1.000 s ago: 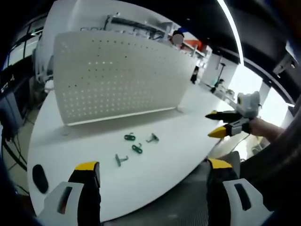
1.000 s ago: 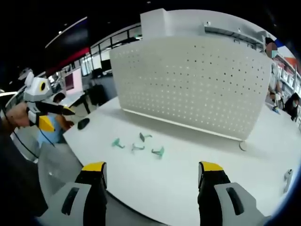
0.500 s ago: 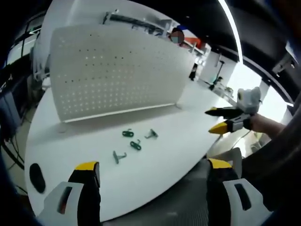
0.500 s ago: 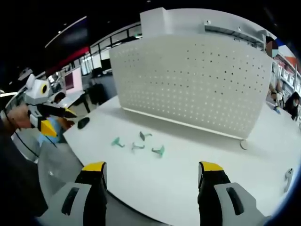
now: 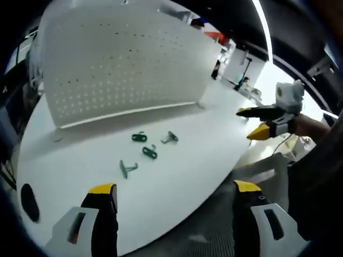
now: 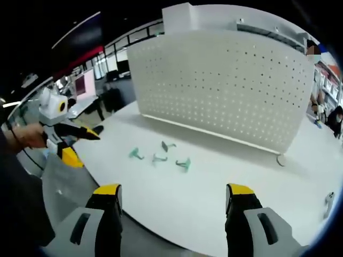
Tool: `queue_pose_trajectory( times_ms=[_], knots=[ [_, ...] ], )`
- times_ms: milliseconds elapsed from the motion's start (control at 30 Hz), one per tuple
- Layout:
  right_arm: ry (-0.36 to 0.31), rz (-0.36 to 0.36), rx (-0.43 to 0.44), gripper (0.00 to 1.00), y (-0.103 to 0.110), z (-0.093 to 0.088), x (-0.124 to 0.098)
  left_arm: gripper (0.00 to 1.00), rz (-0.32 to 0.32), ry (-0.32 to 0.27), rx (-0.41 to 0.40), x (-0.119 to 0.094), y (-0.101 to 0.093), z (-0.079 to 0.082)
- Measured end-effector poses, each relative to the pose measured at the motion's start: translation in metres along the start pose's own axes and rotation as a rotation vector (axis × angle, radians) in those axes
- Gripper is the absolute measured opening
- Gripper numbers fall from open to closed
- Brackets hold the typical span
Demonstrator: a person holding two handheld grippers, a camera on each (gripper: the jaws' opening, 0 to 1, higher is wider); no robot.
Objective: Insert the hook assembly into the mounting plate slot until the hook locks in place.
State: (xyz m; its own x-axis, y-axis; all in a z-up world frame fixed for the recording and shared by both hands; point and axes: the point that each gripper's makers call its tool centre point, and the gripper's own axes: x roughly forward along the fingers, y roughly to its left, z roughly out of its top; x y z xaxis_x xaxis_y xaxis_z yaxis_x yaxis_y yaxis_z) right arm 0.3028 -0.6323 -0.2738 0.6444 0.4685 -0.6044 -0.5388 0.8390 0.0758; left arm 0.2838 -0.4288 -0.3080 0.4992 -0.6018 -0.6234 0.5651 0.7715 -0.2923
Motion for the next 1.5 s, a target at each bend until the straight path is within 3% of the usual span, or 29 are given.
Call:
queue_pose_trajectory(
  times_ms=[200, 400, 533, 833, 1100, 1233, 1400, 1500],
  knots=[
    [0.010, -0.005, 0.017, 0.80, -0.005, -0.004, 0.000, 0.87, 0.021, 0.025, 0.030, 0.022, 0.011, -0.005],
    [0.020, -0.003, 0.029, 0.80, -0.008, -0.009, -0.002, 0.79, 0.024, 0.033, 0.011, 0.038, 0.018, -0.009],
    [0.046, 0.001, 0.025, 0.79, -0.011, -0.020, -0.003, 0.77, 0.074, 0.046, -0.021, 0.051, 0.031, -0.013],
    [0.115, 0.023, 0.015, 0.78, -0.011, -0.042, -0.003, 0.63, 0.163, 0.052, -0.057, 0.073, 0.061, -0.014],
    [0.113, 0.014, -0.004, 0.73, -0.016, -0.045, -0.002, 0.54, 0.192, 0.111, -0.042, 0.096, 0.075, -0.028],
    [0.095, -0.007, -0.008, 0.72, -0.022, -0.042, -0.004, 0.52, 0.202, 0.112, -0.080, 0.100, 0.080, -0.030],
    [0.100, -0.015, -0.007, 0.72, -0.026, -0.043, -0.004, 0.51, 0.240, 0.137, -0.078, 0.105, 0.090, -0.031],
    [0.107, -0.007, 0.009, 0.72, -0.026, -0.045, -0.002, 0.46, 0.259, 0.136, -0.065, 0.110, 0.098, -0.028]
  ],
)
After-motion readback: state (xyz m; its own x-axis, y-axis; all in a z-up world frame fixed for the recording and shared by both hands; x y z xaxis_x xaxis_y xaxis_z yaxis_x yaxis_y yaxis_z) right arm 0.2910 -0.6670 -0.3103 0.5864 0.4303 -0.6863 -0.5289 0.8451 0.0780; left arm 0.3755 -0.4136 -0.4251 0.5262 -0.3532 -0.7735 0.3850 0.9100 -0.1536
